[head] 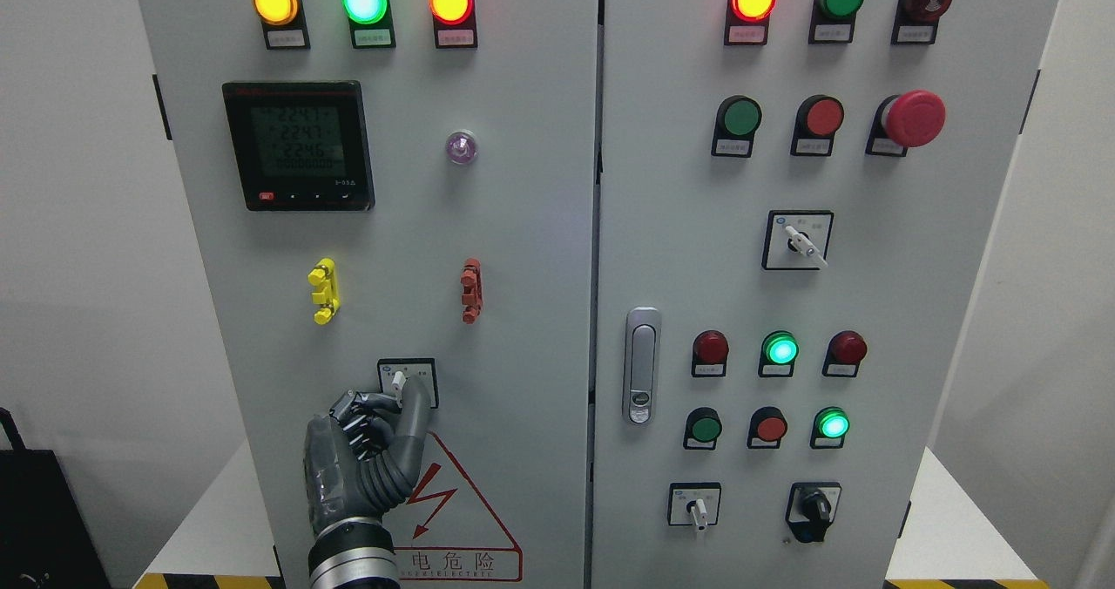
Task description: Turn on light switch 1
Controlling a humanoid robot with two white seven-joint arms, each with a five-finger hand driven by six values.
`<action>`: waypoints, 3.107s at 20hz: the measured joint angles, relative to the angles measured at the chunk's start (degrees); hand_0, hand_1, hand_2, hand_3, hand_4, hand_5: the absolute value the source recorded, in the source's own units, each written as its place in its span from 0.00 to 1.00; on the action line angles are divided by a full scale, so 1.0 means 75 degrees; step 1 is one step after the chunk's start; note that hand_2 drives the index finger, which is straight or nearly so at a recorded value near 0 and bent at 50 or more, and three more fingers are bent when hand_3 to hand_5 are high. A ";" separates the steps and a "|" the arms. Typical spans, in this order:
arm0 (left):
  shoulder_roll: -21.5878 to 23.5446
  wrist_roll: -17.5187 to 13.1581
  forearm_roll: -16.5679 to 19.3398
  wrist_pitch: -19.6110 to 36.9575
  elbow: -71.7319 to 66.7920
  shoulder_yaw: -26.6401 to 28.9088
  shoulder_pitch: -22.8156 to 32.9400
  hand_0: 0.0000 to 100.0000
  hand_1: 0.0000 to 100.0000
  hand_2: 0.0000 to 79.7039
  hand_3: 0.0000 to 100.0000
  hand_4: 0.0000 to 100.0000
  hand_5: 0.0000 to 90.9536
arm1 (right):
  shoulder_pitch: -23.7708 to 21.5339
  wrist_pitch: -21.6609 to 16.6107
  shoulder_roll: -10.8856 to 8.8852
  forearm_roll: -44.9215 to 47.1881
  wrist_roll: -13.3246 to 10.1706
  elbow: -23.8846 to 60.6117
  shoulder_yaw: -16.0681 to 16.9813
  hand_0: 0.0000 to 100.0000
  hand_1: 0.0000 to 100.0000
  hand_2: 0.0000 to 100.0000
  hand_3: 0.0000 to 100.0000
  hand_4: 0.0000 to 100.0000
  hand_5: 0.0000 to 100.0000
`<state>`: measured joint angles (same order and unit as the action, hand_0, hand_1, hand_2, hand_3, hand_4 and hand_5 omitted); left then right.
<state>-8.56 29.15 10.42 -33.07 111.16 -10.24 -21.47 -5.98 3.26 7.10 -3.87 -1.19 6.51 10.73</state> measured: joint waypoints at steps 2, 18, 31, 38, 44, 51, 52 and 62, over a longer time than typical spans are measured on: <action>0.0000 -0.0099 -0.0006 -0.0002 -0.0007 -0.0012 0.0001 0.47 0.55 0.74 0.98 0.94 0.90 | 0.0000 0.0000 0.0000 0.0000 -0.0001 0.0000 0.0000 0.00 0.00 0.00 0.00 0.00 0.00; 0.0001 -0.0006 -0.0006 -0.0032 -0.0008 -0.0019 0.0001 0.48 0.43 0.75 0.98 0.95 0.90 | 0.0000 0.0000 0.0001 0.0000 -0.0002 -0.0001 0.0002 0.00 0.00 0.00 0.00 0.00 0.00; 0.0004 0.0014 -0.0006 0.0010 -0.0009 -0.0016 0.0012 0.32 0.45 0.77 0.99 0.94 0.90 | 0.0000 0.0000 0.0001 0.0000 -0.0003 -0.0001 0.0001 0.00 0.00 0.00 0.00 0.00 0.00; 0.0007 -0.0001 -0.0006 0.0011 -0.0001 -0.0018 0.0042 0.28 0.44 0.77 1.00 0.94 0.90 | 0.0000 0.0000 0.0001 0.0000 -0.0003 0.0000 0.0000 0.00 0.00 0.00 0.00 0.00 0.00; 0.0015 -0.0004 -0.0009 0.0052 0.0012 -0.0018 0.0129 0.27 0.43 0.78 1.00 0.94 0.90 | 0.0000 0.0000 0.0001 0.0000 -0.0003 0.0000 0.0000 0.00 0.00 0.00 0.00 0.00 0.00; 0.0025 -0.0005 -0.0014 0.0110 0.0024 -0.0024 0.0208 0.03 0.40 0.79 1.00 0.94 0.90 | 0.0000 0.0000 0.0001 0.0000 -0.0003 0.0000 0.0000 0.00 0.00 0.00 0.00 0.00 0.00; 0.0026 -0.0005 -0.0015 0.0111 0.0026 -0.0025 0.0222 0.00 0.39 0.79 1.00 0.94 0.90 | 0.0000 0.0000 0.0001 0.0000 -0.0003 0.0000 0.0000 0.00 0.00 0.00 0.00 0.00 0.00; 0.0044 -0.0015 -0.0036 0.0241 0.0044 -0.0041 0.0387 0.00 0.39 0.81 1.00 0.95 0.91 | 0.0000 0.0000 0.0001 0.0000 -0.0005 0.0000 0.0000 0.00 0.00 0.00 0.00 0.00 0.00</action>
<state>-8.23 29.03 10.14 -31.26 111.49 -10.55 -18.57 -5.98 3.26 7.11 -3.87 -1.23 6.50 10.74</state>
